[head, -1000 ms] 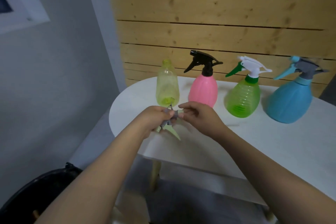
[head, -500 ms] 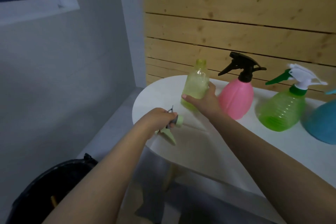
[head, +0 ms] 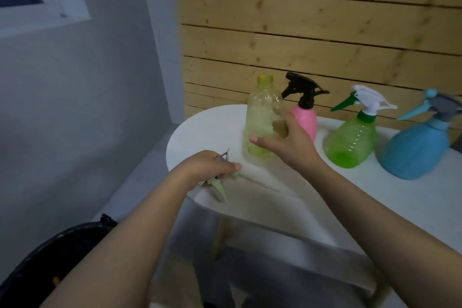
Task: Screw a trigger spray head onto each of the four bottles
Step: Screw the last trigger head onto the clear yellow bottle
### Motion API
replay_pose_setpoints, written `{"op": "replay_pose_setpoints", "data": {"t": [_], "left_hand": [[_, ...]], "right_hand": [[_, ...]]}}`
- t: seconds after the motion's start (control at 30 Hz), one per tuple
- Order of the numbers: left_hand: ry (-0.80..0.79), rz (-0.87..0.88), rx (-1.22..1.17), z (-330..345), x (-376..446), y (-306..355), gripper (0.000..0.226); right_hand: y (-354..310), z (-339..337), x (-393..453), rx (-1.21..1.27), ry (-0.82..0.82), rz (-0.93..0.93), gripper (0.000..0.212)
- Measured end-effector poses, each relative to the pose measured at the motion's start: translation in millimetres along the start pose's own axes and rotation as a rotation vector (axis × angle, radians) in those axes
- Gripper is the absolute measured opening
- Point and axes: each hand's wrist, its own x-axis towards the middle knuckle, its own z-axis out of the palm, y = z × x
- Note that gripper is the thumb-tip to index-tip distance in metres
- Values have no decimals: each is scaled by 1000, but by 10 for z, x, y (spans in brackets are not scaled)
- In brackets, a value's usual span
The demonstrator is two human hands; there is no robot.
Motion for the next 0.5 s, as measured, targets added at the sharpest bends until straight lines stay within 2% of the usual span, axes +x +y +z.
{"op": "replay_pose_setpoints", "data": {"t": [0.23, 0.37, 0.5], "left_hand": [[-11, 85, 15, 337, -187, 297, 41], [45, 121, -26, 514, -206, 448, 38], [100, 135, -88, 638, -172, 526, 38]], "right_hand": [[-8, -892, -592, -156, 106, -62, 79], [162, -1379, -888, -271, 110, 33, 85], [302, -1739, -1106, -285, 130, 85, 77]]}}
